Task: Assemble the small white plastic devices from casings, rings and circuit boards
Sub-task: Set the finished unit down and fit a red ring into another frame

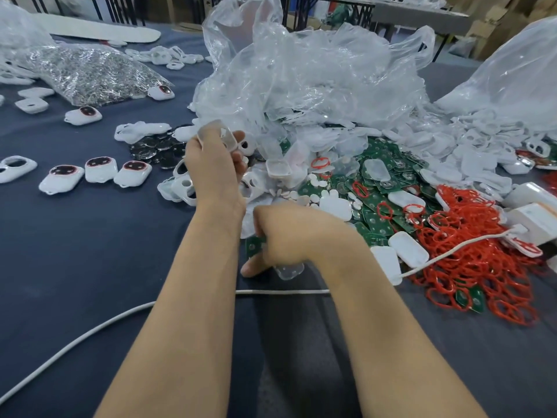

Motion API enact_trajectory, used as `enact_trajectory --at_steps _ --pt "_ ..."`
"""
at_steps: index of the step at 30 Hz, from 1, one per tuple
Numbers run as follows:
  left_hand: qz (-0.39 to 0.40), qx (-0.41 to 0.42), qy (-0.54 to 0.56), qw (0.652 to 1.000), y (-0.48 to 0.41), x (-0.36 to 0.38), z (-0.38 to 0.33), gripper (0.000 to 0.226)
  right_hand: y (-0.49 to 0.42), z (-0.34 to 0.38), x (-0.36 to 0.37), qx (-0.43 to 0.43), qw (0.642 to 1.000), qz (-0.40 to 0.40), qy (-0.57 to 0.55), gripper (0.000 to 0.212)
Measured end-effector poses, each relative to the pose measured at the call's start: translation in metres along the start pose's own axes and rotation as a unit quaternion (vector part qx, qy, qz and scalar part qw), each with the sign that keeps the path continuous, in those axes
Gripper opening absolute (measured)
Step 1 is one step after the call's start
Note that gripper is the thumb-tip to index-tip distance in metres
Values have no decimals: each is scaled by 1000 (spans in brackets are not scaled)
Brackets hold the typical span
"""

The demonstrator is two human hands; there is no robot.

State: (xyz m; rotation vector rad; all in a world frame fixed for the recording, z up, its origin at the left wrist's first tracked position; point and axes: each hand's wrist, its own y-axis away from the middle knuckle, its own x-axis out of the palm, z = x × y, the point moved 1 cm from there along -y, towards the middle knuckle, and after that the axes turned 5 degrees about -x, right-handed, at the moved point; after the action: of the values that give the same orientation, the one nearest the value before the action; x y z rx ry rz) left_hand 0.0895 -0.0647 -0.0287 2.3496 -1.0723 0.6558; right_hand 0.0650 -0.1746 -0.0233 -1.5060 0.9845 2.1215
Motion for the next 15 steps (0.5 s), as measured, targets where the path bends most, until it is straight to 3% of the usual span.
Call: enact_trajectory --at_steps 2,4,6,9,11,15 --pt "10 -17 -43 999 1 0 4 5 -4 1 1 -19 1000 -13 -7 44" --pt "36 -43 -70 996 2 2 8 12 -2 -11 -5 -36 993 -46 -101 25" --pt "64 -70 -92 991 3 4 14 16 4 -29 -14 -28 963 -144 -227 14" --pt "90 -100 -115 984 6 9 23 11 7 -63 -16 69 877 -362 -308 23" --pt "89 -114 -116 983 7 11 25 10 5 -76 -11 113 839 -429 -314 25" --pt "61 -97 -86 990 5 9 21 10 -4 -85 -4 178 848 -436 -244 35"
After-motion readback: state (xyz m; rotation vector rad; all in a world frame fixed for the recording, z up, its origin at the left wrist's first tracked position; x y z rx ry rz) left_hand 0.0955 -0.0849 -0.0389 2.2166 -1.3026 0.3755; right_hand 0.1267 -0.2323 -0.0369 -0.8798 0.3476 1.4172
